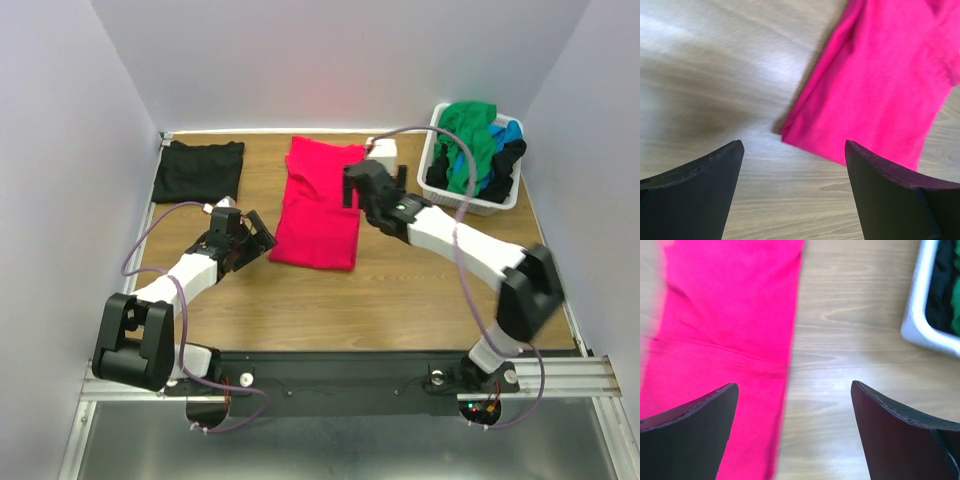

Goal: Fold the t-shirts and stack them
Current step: Fold the tshirt

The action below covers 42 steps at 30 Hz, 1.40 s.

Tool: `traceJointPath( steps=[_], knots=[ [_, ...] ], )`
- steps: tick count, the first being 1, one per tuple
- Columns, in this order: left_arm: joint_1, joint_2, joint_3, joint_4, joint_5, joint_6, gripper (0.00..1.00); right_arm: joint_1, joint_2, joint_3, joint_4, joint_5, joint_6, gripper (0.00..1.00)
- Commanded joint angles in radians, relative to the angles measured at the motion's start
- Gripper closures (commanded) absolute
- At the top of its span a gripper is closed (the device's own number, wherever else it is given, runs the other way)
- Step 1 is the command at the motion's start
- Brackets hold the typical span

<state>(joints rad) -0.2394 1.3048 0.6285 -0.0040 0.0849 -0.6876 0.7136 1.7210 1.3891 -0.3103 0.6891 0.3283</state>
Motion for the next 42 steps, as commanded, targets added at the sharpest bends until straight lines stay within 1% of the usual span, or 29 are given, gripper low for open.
traceJointPath(
  steps=[1,2,3,5,6,7,8,9,12,15,17,18,20,21,23,26,27,29,30,32,33,36,37,39,40,42],
  knots=[
    [0.002,-0.015,-0.004,0.099,0.032,0.034,0.07,-0.005,-0.191,-0.179,0.08,-0.031,0.227,0.0],
    [0.002,0.0,-0.003,0.102,0.035,0.04,0.08,-0.005,-0.265,-0.209,0.08,-0.084,0.23,0.0],
    [0.002,0.008,-0.003,0.104,0.038,0.042,0.09,-0.005,-0.302,-0.251,0.083,-0.196,0.274,0.0],
    [0.002,0.027,-0.006,0.107,0.035,0.043,0.1,-0.005,-0.381,-0.379,0.117,-0.293,0.34,0.0],
    [0.002,0.04,-0.007,0.111,0.035,0.04,0.11,-0.003,-0.453,-0.422,0.144,-0.403,0.356,0.0],
    [0.002,0.047,-0.009,0.114,0.039,0.042,0.11,-0.002,-0.486,-0.462,0.172,-0.442,0.363,0.0],
    [0.002,0.05,-0.012,0.119,0.045,0.042,0.11,-0.003,-0.515,-0.548,0.235,-0.469,0.377,0.0],
    [0.0,0.059,-0.013,0.128,0.055,0.045,0.11,-0.003,-0.567,-0.583,0.266,-0.5,0.408,0.0],
    [-0.001,0.068,-0.013,0.131,0.067,0.048,0.11,-0.003,-0.601,-0.693,0.346,-0.514,0.454,0.0],
    [-0.003,0.082,-0.024,0.137,0.075,0.048,0.11,-0.003,-0.568,-0.742,0.379,-0.542,0.486,0.0],
    [-0.005,0.094,-0.038,0.15,0.078,0.043,0.14,-0.003,-0.507,-0.757,0.428,-0.577,0.515,0.0],
    [-0.005,0.109,-0.042,0.159,0.085,0.04,0.18,-0.003,-0.479,-0.757,0.444,-0.609,0.522,0.0],
    [-0.006,0.132,-0.052,0.171,0.102,0.039,0.22,-0.003,-0.407,-0.751,0.471,-0.626,0.532,0.01],
    [-0.008,0.14,-0.056,0.186,0.116,0.034,0.28,-0.003,-0.39,-0.743,0.476,-0.628,0.543,0.01],
    [-0.012,0.157,-0.065,0.202,0.128,0.033,0.31,-0.003,-0.359,-0.737,0.485,-0.62,0.543,0.04],
    [-0.017,0.201,-0.064,0.217,0.139,0.028,0.37,-0.003,-0.33,-0.748,0.496,-0.596,0.557,0.05],
    [-0.021,0.208,-0.062,0.222,0.142,0.026,0.43,-0.003,-0.313,-0.752,0.497,-0.579,0.56,0.06],
    [-0.024,0.229,-0.061,0.223,0.144,0.026,0.49,-0.003,-0.296,-0.751,0.501,-0.574,0.56,0.08],
    [-0.024,0.234,-0.059,0.225,0.139,0.022,0.58,-0.003,-0.27,-0.749,0.502,-0.582,0.563,0.09],
    [-0.024,0.241,-0.059,0.225,0.13,0.017,0.65,-0.003,-0.244,-0.745,0.519,-0.583,0.565,0.11],
    [-0.024,0.244,-0.059,0.226,0.125,0.016,0.74,-0.003,-0.221,-0.742,0.524,-0.577,0.568,0.16],
    [-0.026,0.261,-0.05,0.226,0.127,0.019,0.85,-0.003,-0.184,-0.723,0.525,-0.589,0.578,0.26],
    [-0.026,0.267,-0.046,0.225,0.13,0.02,0.92,-0.003,-0.163,-0.722,0.527,-0.602,0.584,0.31],
    [-0.026,0.281,-0.046,0.225,0.134,0.022,0.97,-0.003,-0.144,-0.722,0.533,-0.602,0.595,0.32],
    [-0.026,0.284,-0.044,0.226,0.138,0.022,1.0,-0.003,-0.138,-0.722,0.537,-0.597,0.598,0.34],
    [-0.028,0.286,-0.042,0.228,0.138,0.025,1.0,-0.003,-0.121,-0.722,0.539,-0.597,0.601,0.37]
  ],
)
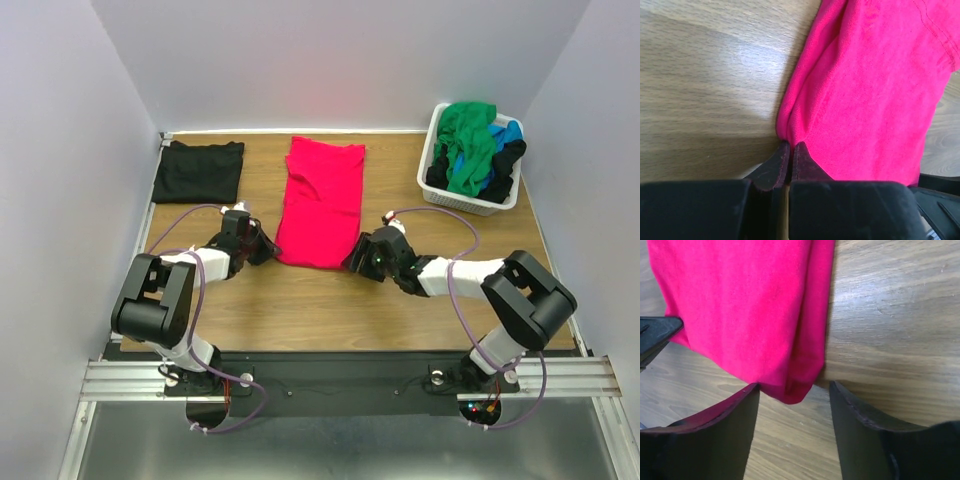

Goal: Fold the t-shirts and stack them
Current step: Fold the tshirt

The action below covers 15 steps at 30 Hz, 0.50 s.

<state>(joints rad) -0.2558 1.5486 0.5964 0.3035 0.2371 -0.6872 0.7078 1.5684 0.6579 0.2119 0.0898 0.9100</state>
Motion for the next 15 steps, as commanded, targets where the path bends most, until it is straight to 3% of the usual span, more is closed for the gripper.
traceJointPath(
  steps=[1,3,6,7,11,15],
  knots=[
    [-0.011,0.038,-0.012,-0.078,-0.018,0.025,1.0,0.002,0.039,0.009,0.02,-0.007,0.026,0.42],
    [-0.011,0.033,-0.012,-0.075,-0.024,0.025,1.0,0.002,0.039,0.006,0.026,-0.031,0.033,0.49],
    [-0.014,0.012,-0.021,-0.075,-0.03,0.023,1.0,0.002,0.03,-0.007,0.032,-0.064,0.038,0.7],
    [-0.017,0.001,-0.032,-0.073,-0.032,0.018,1.0,0.002,0.018,-0.014,0.029,-0.1,0.035,0.99],
    [-0.057,-0.116,-0.079,-0.081,-0.062,-0.014,1.0,0.002,-0.062,-0.041,0.012,-0.203,0.023,1.0],
    [-0.149,-0.359,-0.178,-0.159,-0.163,-0.093,1.0,0.007,-0.227,-0.127,-0.048,-0.258,0.021,1.0]
  ],
)
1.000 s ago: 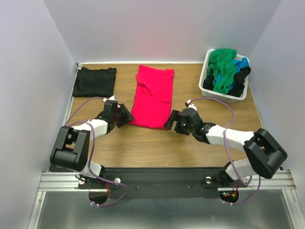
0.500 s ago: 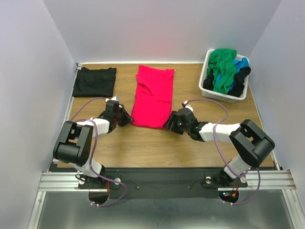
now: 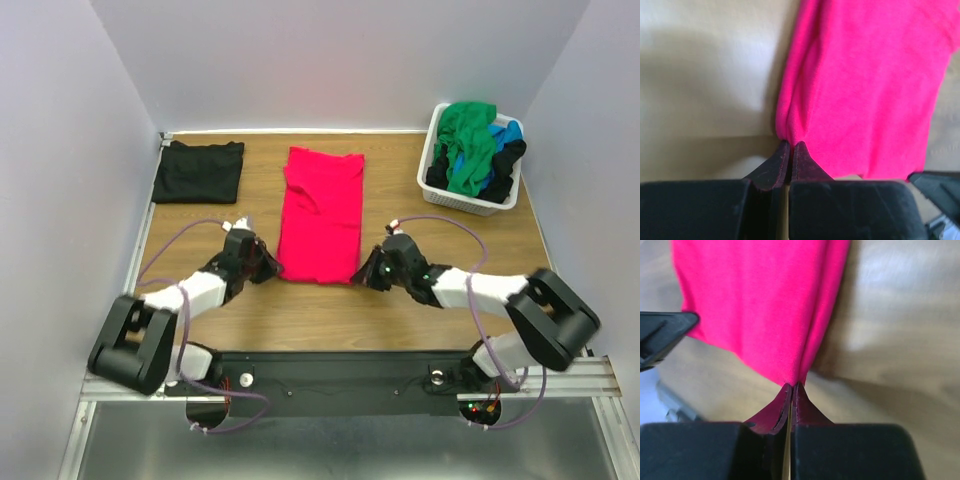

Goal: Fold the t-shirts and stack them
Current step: Fold the tshirt

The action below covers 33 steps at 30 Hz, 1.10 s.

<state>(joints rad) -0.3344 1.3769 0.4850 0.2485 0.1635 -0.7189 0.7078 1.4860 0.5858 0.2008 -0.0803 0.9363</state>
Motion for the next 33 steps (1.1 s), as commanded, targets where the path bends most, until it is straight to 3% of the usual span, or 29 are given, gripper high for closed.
traceJointPath(
  steps=[1,4,8,15,27,33],
  knots=[
    [-0.092,-0.231,-0.075,-0.161,-0.132,-0.083,1.0,0.01,-0.192,-0.067,-0.055,-0.099,-0.008,1.0],
    [-0.211,-0.393,-0.108,-0.247,-0.2,-0.178,1.0,0.025,-0.376,-0.099,-0.188,-0.102,-0.002,1.0],
    [-0.29,-0.57,-0.086,-0.374,-0.226,-0.244,1.0,0.074,-0.501,-0.095,-0.303,-0.113,0.013,0.99],
    [-0.328,-0.694,0.028,-0.491,-0.246,-0.28,1.0,0.111,-0.629,0.017,-0.417,-0.053,0.004,1.0],
    [-0.322,-0.42,0.37,-0.485,-0.481,-0.139,1.0,0.091,-0.457,0.265,-0.5,0.232,-0.068,1.0],
    [-0.264,-0.244,0.509,-0.436,-0.466,-0.074,1.0,0.03,-0.399,0.359,-0.512,0.297,-0.09,1.0]
  ],
)
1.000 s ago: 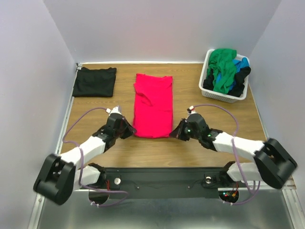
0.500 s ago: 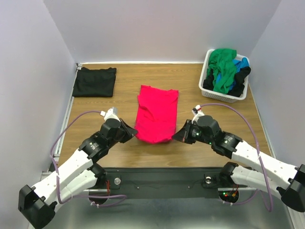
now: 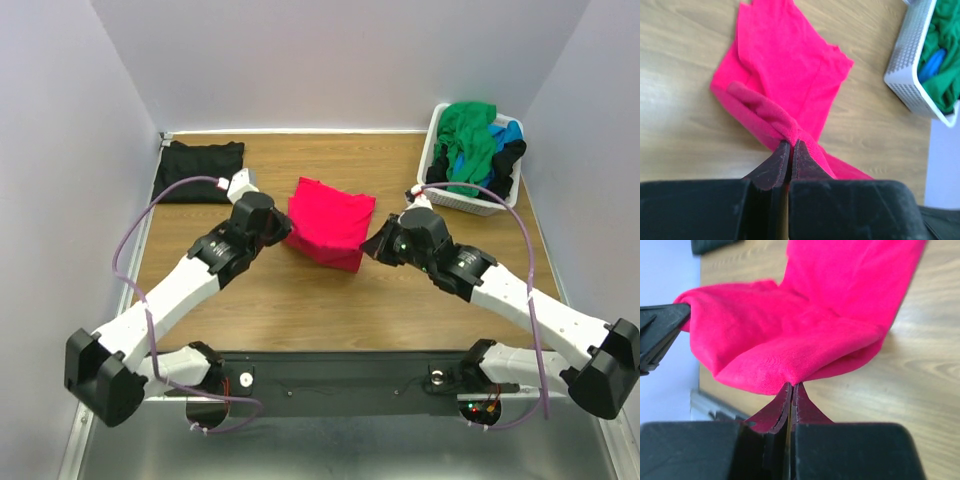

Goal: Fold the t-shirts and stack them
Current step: Fold the tshirt

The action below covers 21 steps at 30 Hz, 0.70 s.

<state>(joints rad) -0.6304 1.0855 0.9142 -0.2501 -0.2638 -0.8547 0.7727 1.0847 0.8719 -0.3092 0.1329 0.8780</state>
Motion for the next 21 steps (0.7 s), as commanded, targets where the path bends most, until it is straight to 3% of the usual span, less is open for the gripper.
traceJointPath(
  steps=[1,10,21],
  knots=[
    [0.058,0.066,0.092,0.078,-0.016,0.077,1.0,-0.065,0.013,0.078,-0.002,0.071,-0.039,1.0],
    [0.173,0.231,0.222,0.123,0.05,0.164,1.0,-0.245,0.161,0.134,0.001,-0.07,-0.097,1.0],
    [0.215,0.413,0.31,0.152,0.123,0.192,1.0,-0.311,0.285,0.197,0.01,-0.168,-0.134,1.0]
  ],
)
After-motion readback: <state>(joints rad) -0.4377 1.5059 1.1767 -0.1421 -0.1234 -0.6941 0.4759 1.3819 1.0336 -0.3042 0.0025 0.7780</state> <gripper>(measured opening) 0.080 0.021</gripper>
